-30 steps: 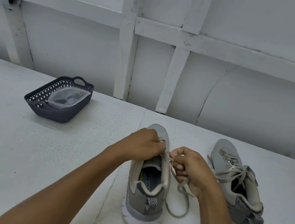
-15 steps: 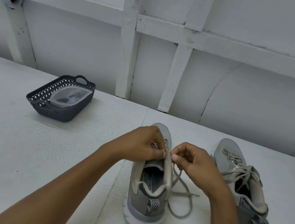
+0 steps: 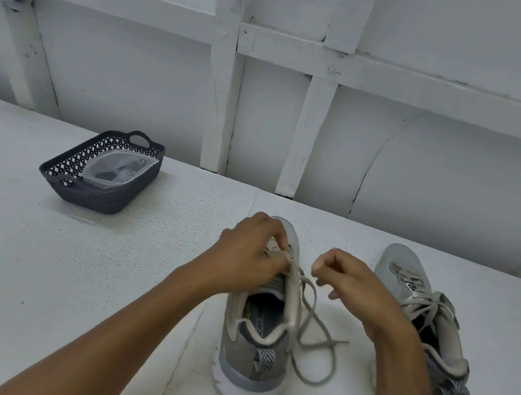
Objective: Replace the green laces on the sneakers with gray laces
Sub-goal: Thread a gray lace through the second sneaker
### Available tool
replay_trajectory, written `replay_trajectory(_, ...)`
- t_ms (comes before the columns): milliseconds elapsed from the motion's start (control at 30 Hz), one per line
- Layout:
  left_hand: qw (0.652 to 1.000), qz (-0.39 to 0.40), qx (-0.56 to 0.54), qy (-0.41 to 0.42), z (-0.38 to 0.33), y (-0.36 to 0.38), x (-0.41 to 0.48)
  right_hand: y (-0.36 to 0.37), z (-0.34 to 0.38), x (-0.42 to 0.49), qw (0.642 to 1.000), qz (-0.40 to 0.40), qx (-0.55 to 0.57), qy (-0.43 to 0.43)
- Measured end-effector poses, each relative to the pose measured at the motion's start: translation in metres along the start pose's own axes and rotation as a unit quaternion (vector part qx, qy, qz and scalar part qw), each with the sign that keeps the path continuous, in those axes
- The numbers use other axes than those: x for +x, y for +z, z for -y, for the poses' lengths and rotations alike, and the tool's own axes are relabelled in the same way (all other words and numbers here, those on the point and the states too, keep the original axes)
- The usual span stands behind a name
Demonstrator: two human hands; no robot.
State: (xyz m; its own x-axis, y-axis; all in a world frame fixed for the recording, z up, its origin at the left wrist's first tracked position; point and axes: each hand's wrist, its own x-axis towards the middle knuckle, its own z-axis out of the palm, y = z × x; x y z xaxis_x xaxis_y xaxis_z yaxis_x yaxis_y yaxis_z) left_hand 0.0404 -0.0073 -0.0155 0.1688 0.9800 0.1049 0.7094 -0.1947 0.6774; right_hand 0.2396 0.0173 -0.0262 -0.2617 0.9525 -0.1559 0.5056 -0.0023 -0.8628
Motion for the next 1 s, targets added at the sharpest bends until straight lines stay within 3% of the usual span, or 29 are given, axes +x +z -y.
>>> replay_trajectory(200, 0.993, -0.022, -0.104, -0.047, 0.019, -0.017, -0.001, 0.02, 0.009, 0.006, 0.997, 0.061, -0.029, -0.023)
replay_trajectory(333, 0.988, -0.037, -0.14, -0.059, 0.023, -0.022, 0.0, 0.009, 0.019, 0.004, 0.996, 0.014, 0.047, -0.074)
replay_trajectory(433, 0.991, -0.027, -0.128, -0.021, 0.017, -0.02, 0.001, -0.001, 0.036, -0.004, 0.984, -0.038, 0.118, -0.131)
replay_trajectory(633, 0.965, 0.097, -0.223, 0.096, -0.025, -0.024, 0.0, -0.018, 0.068, -0.024, 0.959, -0.061, 0.156, -0.23)
replay_trajectory(700, 0.938, 0.076, -0.317, 0.115, -0.034, -0.03, -0.001, -0.024, 0.073, -0.029, 0.942, -0.072, 0.217, -0.247)
replay_trajectory(800, 0.904, 0.021, -0.413, 0.105, -0.029, -0.037, 0.005, -0.033, 0.072, -0.031, 0.883, -0.074, 0.374, -0.273)
replay_trajectory(900, 0.918, -0.018, -0.391, 0.065, -0.011, -0.038, 0.011, -0.038, 0.067, -0.031, 0.837, -0.077, 0.468, -0.274)
replay_trajectory(1000, 0.954, -0.009, -0.3, 0.016, 0.007, -0.033, 0.01, -0.032, 0.063, -0.027, 0.836, -0.08, 0.47, -0.27)
